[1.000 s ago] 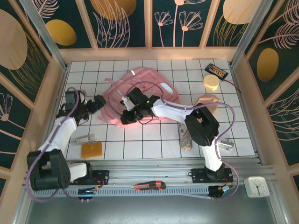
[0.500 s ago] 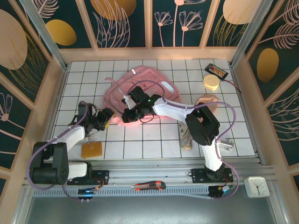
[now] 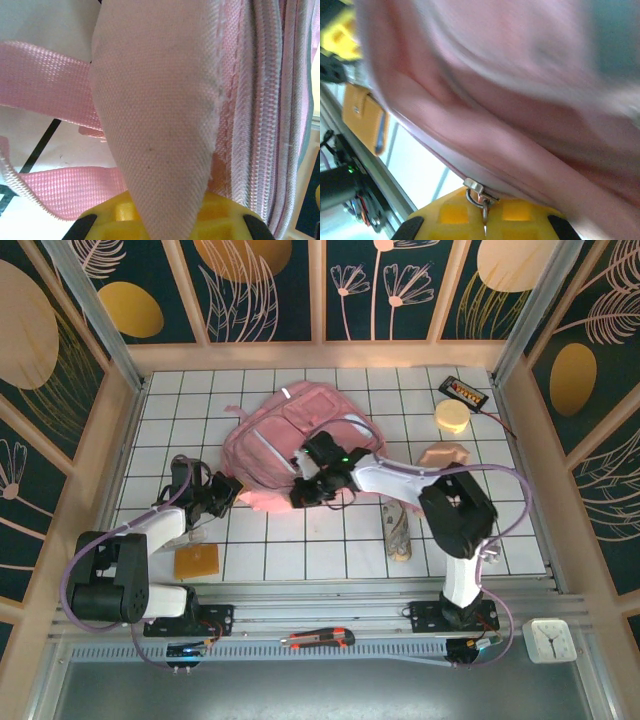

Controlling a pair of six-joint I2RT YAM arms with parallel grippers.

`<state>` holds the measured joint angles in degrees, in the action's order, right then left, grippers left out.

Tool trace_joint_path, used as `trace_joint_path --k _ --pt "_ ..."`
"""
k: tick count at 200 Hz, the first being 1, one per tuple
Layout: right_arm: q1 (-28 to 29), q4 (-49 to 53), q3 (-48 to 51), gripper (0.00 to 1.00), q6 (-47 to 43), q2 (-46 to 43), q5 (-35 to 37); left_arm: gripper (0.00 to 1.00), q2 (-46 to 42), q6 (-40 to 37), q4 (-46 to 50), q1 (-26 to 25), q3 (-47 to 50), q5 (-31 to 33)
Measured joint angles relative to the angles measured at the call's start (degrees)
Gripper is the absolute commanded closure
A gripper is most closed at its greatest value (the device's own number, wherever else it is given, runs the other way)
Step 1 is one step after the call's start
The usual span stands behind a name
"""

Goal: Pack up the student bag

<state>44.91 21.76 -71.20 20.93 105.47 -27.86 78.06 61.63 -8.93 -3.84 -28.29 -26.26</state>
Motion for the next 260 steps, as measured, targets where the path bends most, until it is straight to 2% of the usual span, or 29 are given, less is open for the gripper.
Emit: trace_joint_path --k 34,64,86,89,93,107,119,137,153,157,159,176,194,225,260 --pt "-8.5 3.0 9.3 1.0 -1.9 -7.1 3.7 1.0 0.0 0.0 0.2 0.0 -0.5 0.8" --pt "-14.6 3.3 10.5 1.0 -4.7 -7.5 4.8 1.0 0.0 -0.6 0.9 0.2 -1.1 -0.2" --pt "-16.1 3.1 10.4 1.0 -6.6 -7.6 3.5 1.0 0.0 -1.6 1.5 0.1 -1.5 -1.8" --pt "-16.1 3.1 10.3 0.96 -6.7 -7.6 3.3 1.0 0.0 -1.6 1.5 0.1 -1.6 -1.9" --pt "-16.1 3.1 10.2 0.86 -7.1 -7.6 3.1 1.0 0.0 -1.8 1.5 0.1 -1.6 -1.9" --pt "-16.4 3.5 9.8 0.61 -7.8 -7.6 2.5 0.63 0.0 -2.7 1.8 0.3 -1.6 -1.7" --pt "-17.4 4.3 9.8 0.52 -8.5 -8.3 2.5 0.37 -0.2 -4.3 2.9 1.2 -1.7 -0.8" --pt "-18.8 5.7 9.8 0.44 -10.0 -11.2 2.6 0.19 -2.4 -7.5 6.8 2.4 -2.1 1.3" --pt "-19.0 6.3 9.7 0.43 -12.5 -15.3 2.7 0.14 -6.2 -11.0 10.8 2.4 -3.1 3.0" --pt "-19.1 6.4 9.6 0.43 -13.3 -16.2 2.7 0.03 -7.5 -12.1 11.9 2.4 -3.6 3.4" --pt "-19.1 6.4 9.5 0.43 -14.0 -16.8 2.7 0.02 -8.0 -12.7 12.3 2.4 -3.7 3.5" --pt "-19.0 5.7 9.1 0.44 -20.0 -20.4 2.3 0.01 -12.4 -17.9 16.0 2.2 -6.8 5.6" --pt "-19.1 4.1 9.1 0.46 -28.5 -22.3 1.1 0.01 -13.0 -25.8 19.4 0.8 -12.5 8.2" --pt "-20.5 0.2 9.3 0.52 -40.9 -21.5 -1.4 0.01 -7.9 -38.1 21.9 -1.2 -21.5 9.8" --pt "-22.3 -2.6 9.5 0.52 -49.6 -15.5 -2.3 0.02 -1.7 -44.1 22.4 -1.2 -24.1 9.9"
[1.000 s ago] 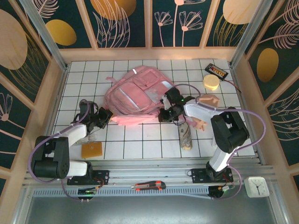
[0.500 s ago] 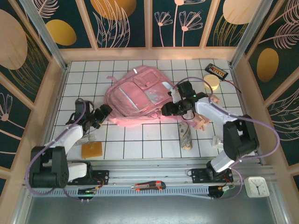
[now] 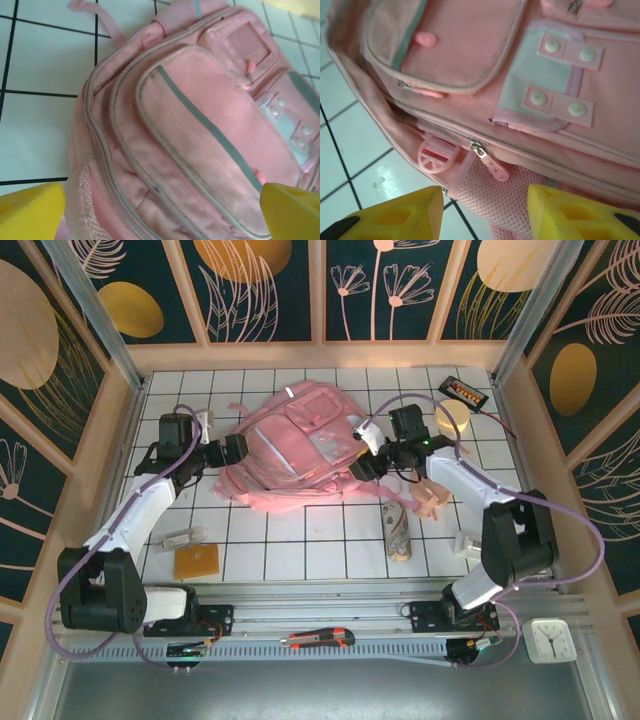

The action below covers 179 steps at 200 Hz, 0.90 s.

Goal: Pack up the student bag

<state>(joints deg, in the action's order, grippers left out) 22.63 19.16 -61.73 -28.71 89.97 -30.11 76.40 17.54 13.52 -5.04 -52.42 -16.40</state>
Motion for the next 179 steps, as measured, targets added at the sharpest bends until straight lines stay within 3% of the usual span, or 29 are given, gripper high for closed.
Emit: trace_joint_path --k 101,159,179 --pt "4.0 -5.1 1.6 0.57 -5.0 8.9 3.2 0.09 5.7 -5.0 -1.8 -1.0 -1.4 0.4" --pt "5.3 -6.8 0.1 0.59 -4.8 12.9 5.4 0.12 12.9 -9.1 -0.7 -3.7 -8.2 2.4" --pt "5.6 -6.6 -0.6 0.59 -4.8 13.5 6.3 0.15 18.4 -3.6 5.2 -4.3 -15.7 0.2"
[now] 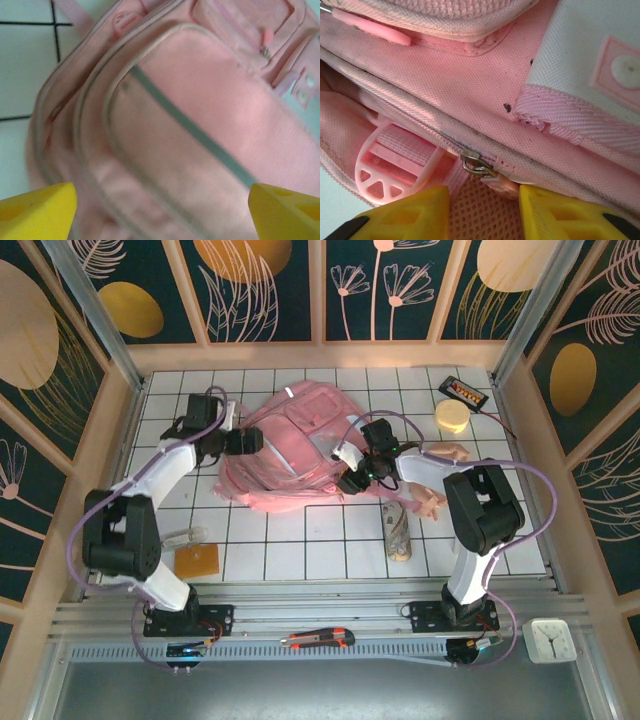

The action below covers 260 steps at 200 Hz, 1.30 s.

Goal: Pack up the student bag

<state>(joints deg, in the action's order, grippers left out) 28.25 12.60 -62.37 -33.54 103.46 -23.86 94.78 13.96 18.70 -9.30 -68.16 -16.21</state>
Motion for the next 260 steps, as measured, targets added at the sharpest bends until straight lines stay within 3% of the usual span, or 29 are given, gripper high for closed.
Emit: trace_joint_path --k 35,56,137,186,202,210,214,221,260 --pt "0.1 -0.2 -0.3 0.59 0.0 0.2 0.5 0.24 3.0 12.4 2.9 0.0 -2.2 -5.5" --pt "0.2 -0.2 -0.3 0.59 0.0 0.2 0.7 0.24 3.3 17.7 3.0 0.0 -2.2 -9.2" --pt "0.6 -1.1 0.3 0.59 0.0 0.2 1.6 0.27 2.8 26.2 -1.9 0.0 7.7 -14.7" --pt "0.7 -2.5 1.0 0.61 0.0 0.2 1.7 0.32 3.3 31.1 -6.0 -1.8 8.2 -14.8" --pt "0.7 -3.1 1.4 0.61 0.0 0.2 1.7 0.4 4.1 32.3 -6.6 -2.1 8.2 -14.2" --pt "0.7 -3.3 1.4 0.61 0.0 0.2 1.8 0.5 4.6 33.2 -6.9 -2.1 8.2 -13.9" --pt "0.7 -3.4 1.4 0.61 0.0 0.2 1.8 0.61 4.8 33.7 -7.0 -2.1 8.2 -13.7" --pt "0.7 -3.4 1.4 0.61 0.0 0.2 1.9 0.99 5.3 34.4 -7.4 -2.1 8.3 -13.4" --pt "0.6 -5.3 3.3 0.48 -0.4 -0.9 2.3 1.0 6.1 39.5 -13.3 -1.9 9.8 -13.9"
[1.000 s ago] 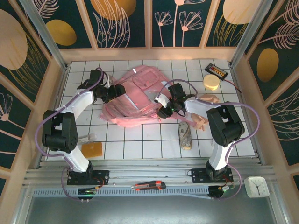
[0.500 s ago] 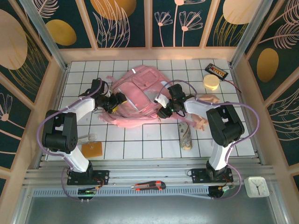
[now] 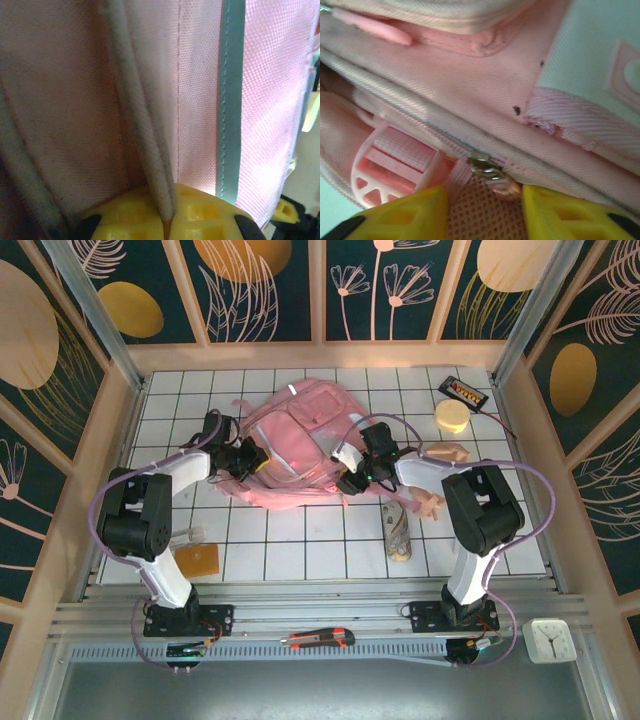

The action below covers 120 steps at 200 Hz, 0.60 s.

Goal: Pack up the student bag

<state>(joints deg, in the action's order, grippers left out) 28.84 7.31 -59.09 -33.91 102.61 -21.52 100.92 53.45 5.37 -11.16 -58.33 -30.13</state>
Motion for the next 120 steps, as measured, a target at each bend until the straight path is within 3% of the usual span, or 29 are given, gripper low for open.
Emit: trace_joint_path --k 24,120 --pt "-0.8 -2.0 3.5 0.43 -0.8 -2.7 -2.3 1.0 -1.5 4.0 -2.4 -0.2 0.2 -1.1" --pt "-4.2 -7.9 11.4 0.45 -0.2 -11.6 -8.4 1.0 -5.1 18.9 -12.6 -1.2 0.5 -6.2"
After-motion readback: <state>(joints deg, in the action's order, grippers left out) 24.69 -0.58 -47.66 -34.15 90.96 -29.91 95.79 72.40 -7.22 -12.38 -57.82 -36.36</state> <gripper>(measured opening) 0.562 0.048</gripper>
